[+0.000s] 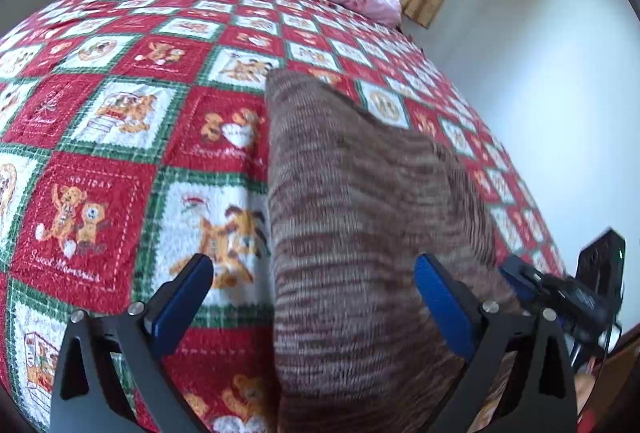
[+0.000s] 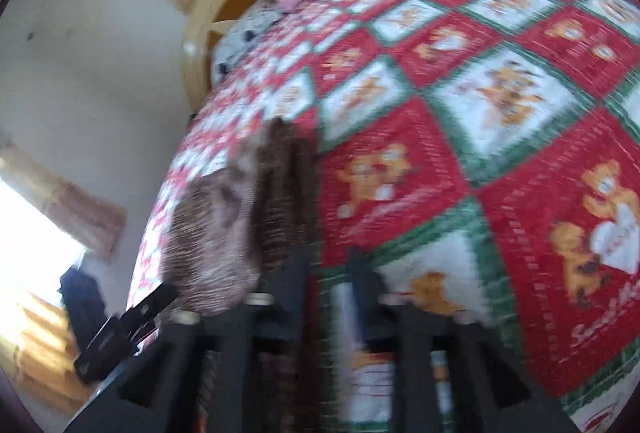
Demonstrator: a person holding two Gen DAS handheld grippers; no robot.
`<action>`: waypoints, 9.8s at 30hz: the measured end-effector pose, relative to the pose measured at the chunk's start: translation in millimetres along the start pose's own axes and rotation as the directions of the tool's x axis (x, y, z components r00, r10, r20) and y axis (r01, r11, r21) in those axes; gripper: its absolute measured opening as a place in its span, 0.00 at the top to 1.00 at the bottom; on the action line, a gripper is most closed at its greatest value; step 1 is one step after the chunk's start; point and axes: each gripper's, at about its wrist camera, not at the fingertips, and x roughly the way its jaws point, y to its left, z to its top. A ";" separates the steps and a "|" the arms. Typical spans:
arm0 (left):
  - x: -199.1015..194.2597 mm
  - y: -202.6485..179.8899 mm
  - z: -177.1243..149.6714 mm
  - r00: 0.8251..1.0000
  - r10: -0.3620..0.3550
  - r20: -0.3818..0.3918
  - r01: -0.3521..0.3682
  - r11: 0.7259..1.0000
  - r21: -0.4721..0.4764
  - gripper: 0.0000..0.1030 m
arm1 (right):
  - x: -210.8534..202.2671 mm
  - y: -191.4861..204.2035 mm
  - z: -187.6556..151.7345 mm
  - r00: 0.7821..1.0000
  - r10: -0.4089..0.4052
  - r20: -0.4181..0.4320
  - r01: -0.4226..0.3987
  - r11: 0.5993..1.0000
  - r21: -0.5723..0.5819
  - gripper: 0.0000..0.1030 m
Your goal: Fold small clothes
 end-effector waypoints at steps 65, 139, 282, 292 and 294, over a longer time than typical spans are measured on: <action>-68.6 -31.0 -56.8 0.971 0.233 0.057 -0.239 0.936 0.259 0.68 | -11.8 133.3 -94.2 0.998 -0.058 0.008 0.058 0.958 -0.281 0.78; -228.5 238.2 -147.1 0.985 0.144 0.095 -0.109 0.946 -0.305 0.34 | 99.1 292.6 -260.2 0.940 0.128 -0.316 -0.281 0.816 -0.506 0.39; -343.0 60.4 -170.8 0.703 0.569 0.427 -0.618 0.786 -0.031 0.00 | -149.7 346.9 -314.4 0.921 -0.080 0.382 0.291 0.795 -0.533 0.29; -351.2 62.8 -168.3 0.683 0.579 0.445 -0.624 0.780 -0.056 0.00 | -151.6 344.2 -312.8 0.920 -0.080 0.385 0.287 0.805 -0.519 0.29; -352.6 62.8 -167.9 0.676 0.584 0.450 -0.628 0.776 -0.061 0.00 | -151.7 344.2 -312.9 0.920 -0.081 0.384 0.288 0.804 -0.521 0.29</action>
